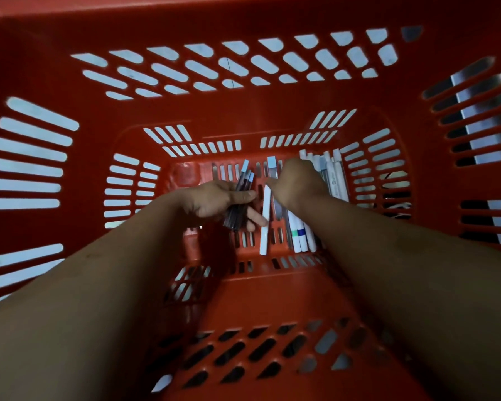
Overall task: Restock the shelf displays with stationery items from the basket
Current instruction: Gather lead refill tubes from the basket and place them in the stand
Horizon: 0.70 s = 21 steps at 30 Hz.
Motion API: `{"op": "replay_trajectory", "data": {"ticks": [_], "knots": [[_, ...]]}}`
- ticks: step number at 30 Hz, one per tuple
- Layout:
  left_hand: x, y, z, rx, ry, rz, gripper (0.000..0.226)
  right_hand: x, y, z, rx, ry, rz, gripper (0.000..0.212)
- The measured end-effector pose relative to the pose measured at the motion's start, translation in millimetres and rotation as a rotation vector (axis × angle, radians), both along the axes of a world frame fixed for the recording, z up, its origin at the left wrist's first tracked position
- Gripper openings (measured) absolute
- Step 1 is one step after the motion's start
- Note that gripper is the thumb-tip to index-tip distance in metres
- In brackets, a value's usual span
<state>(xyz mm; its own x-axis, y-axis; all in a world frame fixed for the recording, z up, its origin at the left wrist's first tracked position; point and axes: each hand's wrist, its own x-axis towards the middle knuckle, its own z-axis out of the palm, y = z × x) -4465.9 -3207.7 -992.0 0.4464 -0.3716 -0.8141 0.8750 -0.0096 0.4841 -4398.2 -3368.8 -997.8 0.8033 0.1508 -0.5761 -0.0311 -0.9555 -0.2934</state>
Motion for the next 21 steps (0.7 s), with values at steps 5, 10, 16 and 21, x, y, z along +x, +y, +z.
{"op": "replay_trajectory", "data": {"ticks": [5,10,16,21], "knots": [[-5,3,-6,-0.057,0.053,0.163,0.028,4,1,-3,-0.007,-0.006,-0.005,0.024],[-3,6,-11,-0.097,0.105,0.307,0.011,-1,-6,1,0.169,0.023,-0.062,0.037],[0,-4,-20,-0.006,-0.003,0.298,0.021,5,3,18,0.511,0.321,-0.273,0.023],[5,-3,-20,-0.075,-0.027,0.323,0.060,4,2,33,0.660,0.635,-0.312,0.021]]}}
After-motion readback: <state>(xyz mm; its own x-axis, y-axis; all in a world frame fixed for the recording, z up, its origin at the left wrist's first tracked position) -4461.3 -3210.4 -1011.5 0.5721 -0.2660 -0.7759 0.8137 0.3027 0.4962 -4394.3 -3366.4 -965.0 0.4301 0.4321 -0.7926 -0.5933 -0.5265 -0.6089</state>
